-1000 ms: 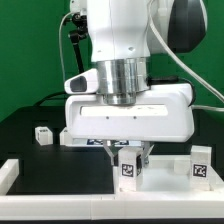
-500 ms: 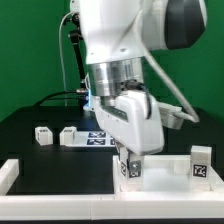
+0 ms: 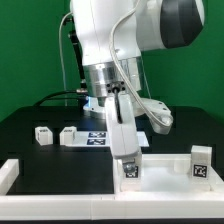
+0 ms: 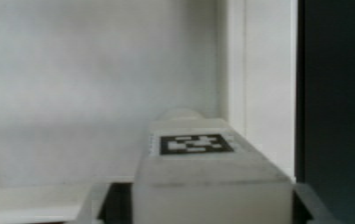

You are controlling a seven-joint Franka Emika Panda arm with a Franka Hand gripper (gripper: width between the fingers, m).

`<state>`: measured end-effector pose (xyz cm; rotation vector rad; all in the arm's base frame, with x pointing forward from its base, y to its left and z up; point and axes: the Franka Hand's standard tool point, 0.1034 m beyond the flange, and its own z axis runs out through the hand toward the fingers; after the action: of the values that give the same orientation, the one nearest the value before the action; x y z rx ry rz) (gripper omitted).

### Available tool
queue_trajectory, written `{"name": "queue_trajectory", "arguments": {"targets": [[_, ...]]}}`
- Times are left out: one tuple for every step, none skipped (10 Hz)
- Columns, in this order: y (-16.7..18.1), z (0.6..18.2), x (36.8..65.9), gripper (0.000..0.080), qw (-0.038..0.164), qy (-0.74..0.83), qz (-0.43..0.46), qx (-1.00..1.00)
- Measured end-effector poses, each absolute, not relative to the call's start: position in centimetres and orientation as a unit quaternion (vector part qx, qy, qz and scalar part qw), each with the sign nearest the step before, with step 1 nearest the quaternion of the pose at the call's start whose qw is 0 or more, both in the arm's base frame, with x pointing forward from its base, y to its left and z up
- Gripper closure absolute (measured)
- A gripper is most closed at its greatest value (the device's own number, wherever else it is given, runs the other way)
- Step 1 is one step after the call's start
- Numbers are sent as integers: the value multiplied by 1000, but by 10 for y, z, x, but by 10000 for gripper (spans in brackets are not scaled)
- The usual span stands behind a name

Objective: Assemble square table

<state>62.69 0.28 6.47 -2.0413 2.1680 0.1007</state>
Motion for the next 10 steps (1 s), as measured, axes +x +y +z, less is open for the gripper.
{"name": "queue_trajectory", "arguments": {"targets": [[2,65,626,509,86,780,46,-619],[2,65,626,509,85,801,51,-590],[2,66,627,508,86,826,55,-555],[2,66,627,508,84,833,55,-544],[2,66,627,508,83,836,54,-540],[2,66,627,501,83,834,54,-543],[2,64,626,387,82,834,54,-543],[2,64,626,253,81,834,55,-543],[2,64,626,253,81,834,55,-543],[2,64,626,171,81,834,55,-543]]}}
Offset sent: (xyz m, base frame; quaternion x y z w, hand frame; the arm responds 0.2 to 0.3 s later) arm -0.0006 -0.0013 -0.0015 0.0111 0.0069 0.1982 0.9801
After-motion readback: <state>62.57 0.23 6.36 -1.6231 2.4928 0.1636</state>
